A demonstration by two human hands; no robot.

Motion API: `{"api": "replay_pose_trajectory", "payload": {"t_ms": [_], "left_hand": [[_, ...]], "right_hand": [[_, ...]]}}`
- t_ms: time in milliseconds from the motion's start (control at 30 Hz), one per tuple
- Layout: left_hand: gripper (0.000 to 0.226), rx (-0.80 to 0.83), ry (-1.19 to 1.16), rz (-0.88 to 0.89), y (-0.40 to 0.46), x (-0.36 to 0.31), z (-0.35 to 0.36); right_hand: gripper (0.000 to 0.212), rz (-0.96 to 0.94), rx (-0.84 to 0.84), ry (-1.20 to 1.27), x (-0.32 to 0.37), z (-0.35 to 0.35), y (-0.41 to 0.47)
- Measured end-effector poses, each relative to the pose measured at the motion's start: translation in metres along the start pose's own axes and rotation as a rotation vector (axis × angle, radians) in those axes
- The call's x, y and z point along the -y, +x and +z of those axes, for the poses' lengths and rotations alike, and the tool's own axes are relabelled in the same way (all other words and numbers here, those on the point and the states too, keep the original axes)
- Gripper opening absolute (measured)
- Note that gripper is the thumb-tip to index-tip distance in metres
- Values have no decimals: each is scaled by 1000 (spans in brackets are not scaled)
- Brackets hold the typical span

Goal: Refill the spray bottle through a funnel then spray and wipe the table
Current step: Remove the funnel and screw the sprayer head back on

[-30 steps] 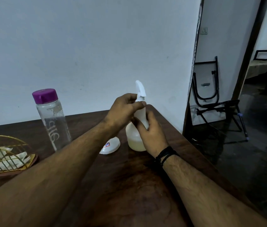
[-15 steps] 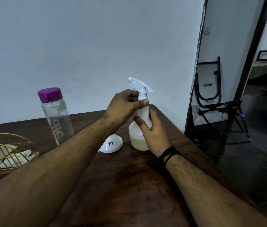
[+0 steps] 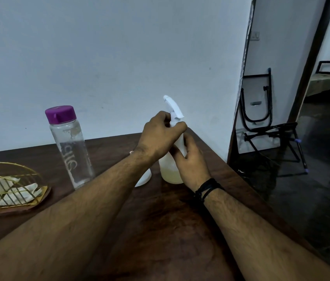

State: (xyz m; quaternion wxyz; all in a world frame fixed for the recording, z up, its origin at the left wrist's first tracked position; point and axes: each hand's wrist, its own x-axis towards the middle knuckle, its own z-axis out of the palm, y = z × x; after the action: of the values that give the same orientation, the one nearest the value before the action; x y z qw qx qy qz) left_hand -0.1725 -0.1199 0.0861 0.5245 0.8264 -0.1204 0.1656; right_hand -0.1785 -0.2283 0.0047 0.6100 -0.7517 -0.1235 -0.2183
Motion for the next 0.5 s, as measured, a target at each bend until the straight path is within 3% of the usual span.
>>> {"api": "replay_pose_trajectory", "payload": {"t_ms": [133, 233, 367, 500], "left_hand": [[41, -61, 85, 65, 2, 1, 7], [30, -42, 100, 105, 4, 2, 4], [34, 78, -73, 39, 4, 6, -6], [36, 178, -245, -31, -2, 8, -12]], "right_hand": [[34, -4, -7, 4, -1, 0, 2], [39, -6, -13, -9, -3, 1, 2], [47, -7, -16, 2, -3, 2, 1], [35, -20, -15, 2, -2, 2, 0]]}}
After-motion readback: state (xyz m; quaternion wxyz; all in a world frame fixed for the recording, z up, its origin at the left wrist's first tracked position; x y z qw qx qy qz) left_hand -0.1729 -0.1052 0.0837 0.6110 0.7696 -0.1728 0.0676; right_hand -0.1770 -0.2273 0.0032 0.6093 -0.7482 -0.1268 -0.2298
